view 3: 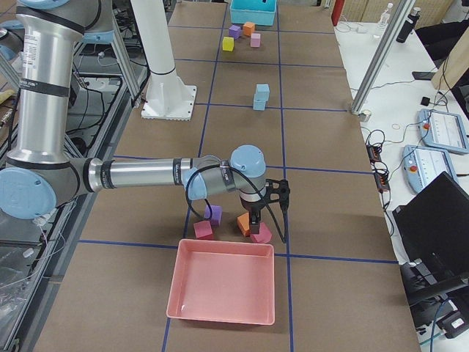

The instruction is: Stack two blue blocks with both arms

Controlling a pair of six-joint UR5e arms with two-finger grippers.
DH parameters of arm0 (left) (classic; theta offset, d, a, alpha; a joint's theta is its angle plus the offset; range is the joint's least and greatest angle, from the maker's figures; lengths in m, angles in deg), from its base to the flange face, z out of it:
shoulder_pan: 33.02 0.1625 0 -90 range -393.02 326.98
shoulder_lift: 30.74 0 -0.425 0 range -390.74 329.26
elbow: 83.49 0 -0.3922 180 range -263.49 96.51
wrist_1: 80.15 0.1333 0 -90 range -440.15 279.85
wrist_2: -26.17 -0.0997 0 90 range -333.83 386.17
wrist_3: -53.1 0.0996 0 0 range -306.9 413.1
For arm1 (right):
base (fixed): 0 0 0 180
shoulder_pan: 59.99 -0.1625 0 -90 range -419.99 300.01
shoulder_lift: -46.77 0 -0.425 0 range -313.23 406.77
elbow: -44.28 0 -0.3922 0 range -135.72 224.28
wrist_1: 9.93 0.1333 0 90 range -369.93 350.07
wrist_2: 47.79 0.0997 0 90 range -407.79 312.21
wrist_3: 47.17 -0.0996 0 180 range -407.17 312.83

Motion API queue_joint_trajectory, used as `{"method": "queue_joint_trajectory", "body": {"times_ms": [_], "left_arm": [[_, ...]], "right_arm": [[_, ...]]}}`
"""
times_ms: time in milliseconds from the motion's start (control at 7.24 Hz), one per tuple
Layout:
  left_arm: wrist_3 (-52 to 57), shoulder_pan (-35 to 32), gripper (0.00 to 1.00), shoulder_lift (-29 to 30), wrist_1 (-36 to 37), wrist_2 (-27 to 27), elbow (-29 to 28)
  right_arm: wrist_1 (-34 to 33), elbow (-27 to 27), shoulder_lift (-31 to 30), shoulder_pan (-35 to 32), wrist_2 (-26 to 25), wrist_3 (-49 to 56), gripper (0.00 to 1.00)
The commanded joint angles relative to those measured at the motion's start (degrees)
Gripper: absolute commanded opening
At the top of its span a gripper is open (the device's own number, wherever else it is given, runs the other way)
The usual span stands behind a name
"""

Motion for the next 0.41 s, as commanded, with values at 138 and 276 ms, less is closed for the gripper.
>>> {"method": "queue_joint_trajectory", "body": {"times_ms": [138,276], "left_arm": [[0.40,-0.21,1.00,-2.21,0.02,0.39,0.24],[0.40,-0.12,1.00,-2.21,0.02,0.39,0.24]], "right_arm": [[0.00,1.35,-2.03,-0.18,-0.33,0.26,1.00],[0.00,1.44,-2.03,-0.18,-0.60,0.26,1.00]]}}
